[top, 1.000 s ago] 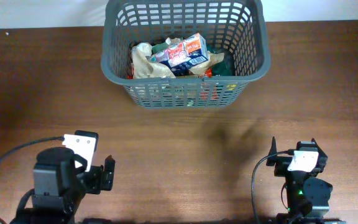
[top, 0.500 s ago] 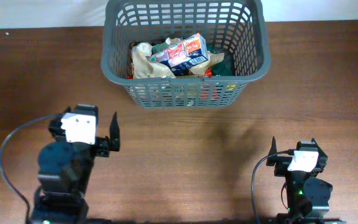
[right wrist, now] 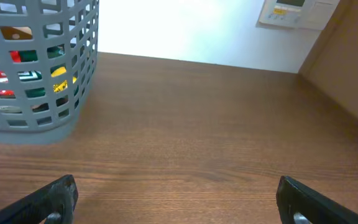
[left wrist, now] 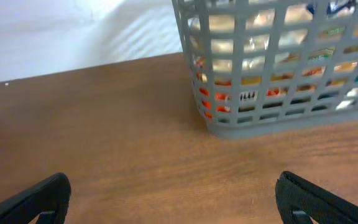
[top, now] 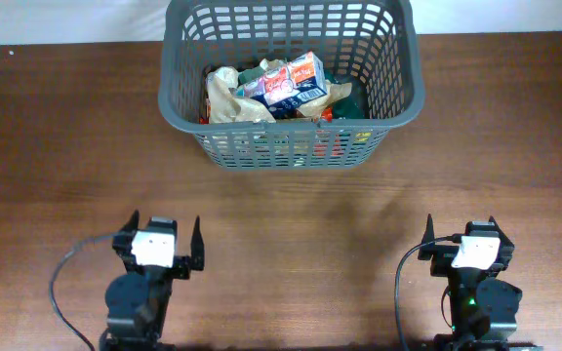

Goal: Pack container

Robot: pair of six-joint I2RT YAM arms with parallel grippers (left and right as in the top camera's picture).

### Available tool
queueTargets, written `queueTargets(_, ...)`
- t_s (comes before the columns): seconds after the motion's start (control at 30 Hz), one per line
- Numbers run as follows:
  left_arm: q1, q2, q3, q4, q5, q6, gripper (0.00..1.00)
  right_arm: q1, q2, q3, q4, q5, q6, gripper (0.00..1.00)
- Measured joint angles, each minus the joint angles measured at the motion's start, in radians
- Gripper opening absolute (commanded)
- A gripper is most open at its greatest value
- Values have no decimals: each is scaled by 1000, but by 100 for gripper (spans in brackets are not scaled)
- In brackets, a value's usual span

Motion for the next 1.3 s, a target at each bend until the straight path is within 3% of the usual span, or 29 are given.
queueTargets(0.43,47,-180,-62,-19,0,0,99,0,0,0,0,0,-1,99)
queueTargets(1.3,47,-184,-62,-19,0,0,99,0,0,0,0,0,0,99)
